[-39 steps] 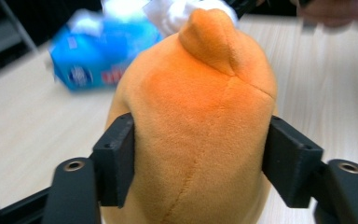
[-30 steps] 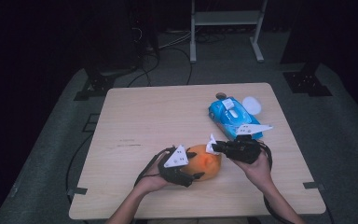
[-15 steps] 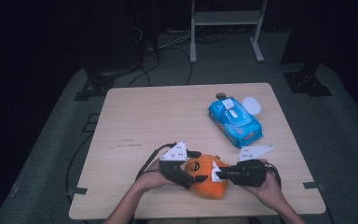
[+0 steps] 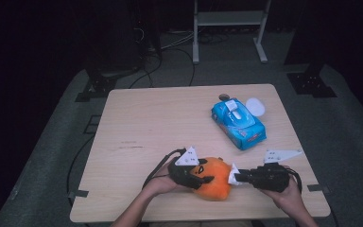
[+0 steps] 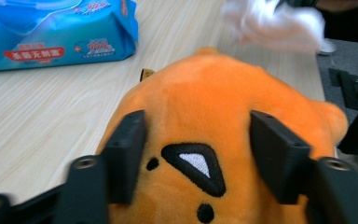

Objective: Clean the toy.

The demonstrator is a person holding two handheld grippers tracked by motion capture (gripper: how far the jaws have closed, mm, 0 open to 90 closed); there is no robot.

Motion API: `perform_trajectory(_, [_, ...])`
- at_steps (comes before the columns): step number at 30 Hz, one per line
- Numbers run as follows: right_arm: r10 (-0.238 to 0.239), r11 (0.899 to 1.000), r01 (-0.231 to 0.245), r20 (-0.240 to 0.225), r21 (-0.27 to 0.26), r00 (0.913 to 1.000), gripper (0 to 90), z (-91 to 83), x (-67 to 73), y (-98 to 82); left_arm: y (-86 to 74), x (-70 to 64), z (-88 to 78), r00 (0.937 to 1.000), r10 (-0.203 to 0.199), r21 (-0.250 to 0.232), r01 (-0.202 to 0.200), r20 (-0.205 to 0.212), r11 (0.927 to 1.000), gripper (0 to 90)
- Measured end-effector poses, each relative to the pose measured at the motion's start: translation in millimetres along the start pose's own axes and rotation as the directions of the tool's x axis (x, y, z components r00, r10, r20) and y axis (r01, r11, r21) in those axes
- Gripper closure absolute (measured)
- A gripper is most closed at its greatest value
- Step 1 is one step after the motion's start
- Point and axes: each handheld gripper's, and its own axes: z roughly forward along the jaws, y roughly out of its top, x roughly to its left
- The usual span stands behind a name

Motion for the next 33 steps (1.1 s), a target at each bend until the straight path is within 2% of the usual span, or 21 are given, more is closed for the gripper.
perform_trajectory(4, [0.005,0.999,-0.005,0.003,-0.039,1.0000,77.5,-5.0,-1.9,3.3,-1.4,1.4,-2.3,0.9981,-0.061,-0.037,0.061,0.008,0.9975,55.0])
perform_trajectory(7, [0.013,0.999,-0.013,0.010,-0.047,0.9999,77.4,-6.2,-5.1,1.6,1.6,4.2,-6.9,0.9941,-0.107,-0.077,0.108,0.017,0.9912,58.4])
perform_trajectory(9, [0.022,0.998,-0.021,0.013,-0.051,0.9997,77.3,-7.8,-7.6,0.1,4.6,5.3,-10.6,0.9933,-0.115,-0.090,0.115,0.012,0.9892,58.9])
perform_trajectory(11, [0.028,0.998,-0.026,0.019,-0.059,0.9994,77.3,-10.5,-9.2,0.1,6.9,6.4,-14.4,0.9946,-0.103,-0.104,0.101,-0.016,0.9894,59.2])
perform_trajectory(13, [0.028,0.997,-0.026,0.030,-0.071,0.9992,77.3,-13.8,-10.9,1.0,7.9,9.9,-19.7,0.9927,-0.110,-0.123,0.103,-0.050,0.9870,59.3])
perform_trajectory(17, [0.033,0.997,-0.028,0.066,-0.073,0.9973,77.2,-19.5,-17.2,0.6,7.4,21.0,-33.2,0.9828,-0.129,-0.171,0.106,-0.132,0.9797,59.3])
perform_trajectory(20, [0.032,0.998,-0.026,0.116,-0.056,0.9927,77.2,-22.4,-23.4,-1.5,3.9,29.4,-40.0,0.9705,-0.139,-0.190,0.101,-0.197,0.9766,59.2])
perform_trajectory(23, [-0.004,1.000,0.007,0.209,-0.010,0.9780,77.0,-22.8,-31.5,-2.3,-4.1,35.4,-37.4,0.9542,-0.173,-0.201,0.125,-0.244,0.9716,59.1])
perform_trajectory(25, [0.010,1.000,-0.010,0.227,-0.001,0.9739,76.6,-22.7,-40.7,-4.7,-9.1,37.6,-32.8,0.9483,-0.163,-0.176,0.117,-0.273,0.9774,59.0])
perform_trajectory(26, [0.009,1.000,-0.014,0.247,0.017,0.9691,75.5,-22.1,-45.4,-6.8,-10.5,38.3,-31.8,0.9468,-0.168,-0.172,0.123,-0.275,0.9774,58.7])
perform_trajectory(27, [0.016,1.000,-0.022,0.248,0.021,0.9686,73.8,-21.8,-48.1,-8.3,-12.3,39.5,-30.9,0.9464,-0.176,-0.175,0.131,-0.271,0.9758,58.6])
perform_trajectory(28, [0.025,0.999,-0.033,0.241,0.031,0.9702,70.8,-21.2,-51.4,-10.5,-13.0,40.4,-30.8,0.9466,-0.184,-0.181,0.139,-0.265,0.9737,58.4])
perform_trajectory(30, [0.023,0.997,-0.039,0.250,0.060,0.9680,67.8,-18.8,-54.6,-15.5,-12.3,41.3,-31.5,0.9469,-0.180,-0.173,0.137,-0.266,0.9753,57.6])
perform_trajectory(33, [0.027,0.996,-0.046,0.236,0.076,0.9713,64.1,-15.8,-56.5,-19.8,-12.2,42.3,-31.9,0.9489,-0.184,-0.172,0.142,-0.257,0.9748,55.2])
